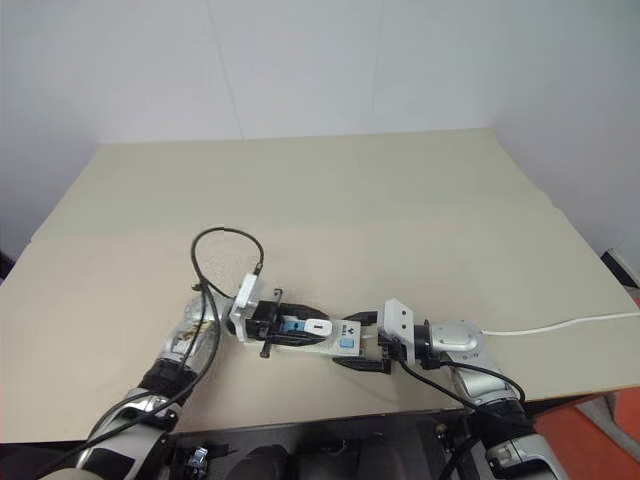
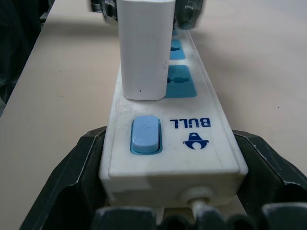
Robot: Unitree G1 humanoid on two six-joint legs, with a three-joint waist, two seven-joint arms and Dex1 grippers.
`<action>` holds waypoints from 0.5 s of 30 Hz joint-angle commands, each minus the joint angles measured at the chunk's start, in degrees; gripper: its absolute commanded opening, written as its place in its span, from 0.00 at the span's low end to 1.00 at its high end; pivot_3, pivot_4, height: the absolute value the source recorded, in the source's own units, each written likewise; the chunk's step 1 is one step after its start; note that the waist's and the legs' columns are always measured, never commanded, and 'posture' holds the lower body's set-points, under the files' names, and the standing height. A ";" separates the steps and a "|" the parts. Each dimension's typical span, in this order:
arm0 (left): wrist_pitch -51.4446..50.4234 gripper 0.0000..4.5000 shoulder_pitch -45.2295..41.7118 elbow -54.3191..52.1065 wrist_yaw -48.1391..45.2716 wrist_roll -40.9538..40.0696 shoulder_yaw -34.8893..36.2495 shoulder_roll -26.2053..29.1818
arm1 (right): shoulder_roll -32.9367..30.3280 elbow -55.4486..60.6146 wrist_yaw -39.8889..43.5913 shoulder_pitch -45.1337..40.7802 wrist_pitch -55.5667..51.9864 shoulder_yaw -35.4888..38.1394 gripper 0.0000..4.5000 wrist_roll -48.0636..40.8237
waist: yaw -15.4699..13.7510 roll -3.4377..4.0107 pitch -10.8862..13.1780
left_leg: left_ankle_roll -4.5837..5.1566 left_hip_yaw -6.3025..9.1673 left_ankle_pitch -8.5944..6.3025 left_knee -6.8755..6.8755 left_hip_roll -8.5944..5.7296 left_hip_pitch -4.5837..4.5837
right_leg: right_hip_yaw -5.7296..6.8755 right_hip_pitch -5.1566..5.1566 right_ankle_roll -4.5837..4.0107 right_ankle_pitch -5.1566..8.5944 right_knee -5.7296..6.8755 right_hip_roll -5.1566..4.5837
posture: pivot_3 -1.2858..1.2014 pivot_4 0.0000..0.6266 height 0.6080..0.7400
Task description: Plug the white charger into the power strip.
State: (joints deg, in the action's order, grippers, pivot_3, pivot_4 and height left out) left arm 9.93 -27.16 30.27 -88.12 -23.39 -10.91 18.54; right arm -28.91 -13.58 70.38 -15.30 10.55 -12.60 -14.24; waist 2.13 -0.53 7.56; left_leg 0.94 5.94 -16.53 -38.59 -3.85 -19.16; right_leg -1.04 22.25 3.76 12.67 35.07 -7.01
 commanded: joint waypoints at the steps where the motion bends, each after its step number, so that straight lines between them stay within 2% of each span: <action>1: 0.01 0.70 3.30 3.44 0.25 2.39 -0.50 -0.22 | -0.85 1.14 0.67 0.31 -0.52 -0.34 0.76 0.83 | -0.25 0.14 -0.09 | 0.01 0.00 -0.01 0.01 0.00 0.00 | 0.00 0.00 0.03 0.02 -0.01 0.00 | 0.52 0.24 1.00; 4: 0.35 0.92 3.21 3.10 -0.07 2.77 -0.14 -0.11 | -0.93 1.32 0.73 0.33 -0.87 -0.39 0.76 0.71 | -0.43 0.15 -0.09 | 0.01 0.00 -0.01 0.01 0.00 0.00 | 0.01 0.00 0.04 0.03 -0.02 0.00 | 0.52 0.24 1.00; 6: -0.18 0.99 2.86 2.62 -0.75 2.47 0.26 0.40 | -0.92 1.41 0.73 0.19 -1.11 -0.41 0.76 0.73 | -0.42 0.15 -0.09 | 0.01 0.00 -0.01 0.01 0.00 -0.01 | 0.01 0.00 0.04 0.04 -0.02 0.00 | 0.52 0.24 1.00; 15: -5.53 0.99 1.69 -5.61 -3.01 -1.34 3.82 5.08 | -0.88 2.08 0.31 -0.02 -0.75 -0.03 0.76 0.73 | -0.17 -0.01 0.07 | 0.01 0.00 -0.02 0.16 0.01 -0.09 | 0.01 0.15 -0.10 -0.03 -0.05 0.00 | 0.52 0.24 1.00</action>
State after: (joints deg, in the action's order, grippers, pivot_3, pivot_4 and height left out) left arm 6.07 -26.06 25.87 -90.90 -23.88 -8.20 22.83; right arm -29.27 -12.45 70.50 -15.19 9.54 -12.55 -14.34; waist 1.96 -0.54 7.63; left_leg 0.95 5.95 -16.55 -38.43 -3.85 -19.28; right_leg -1.03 22.45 3.66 12.64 35.03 -7.01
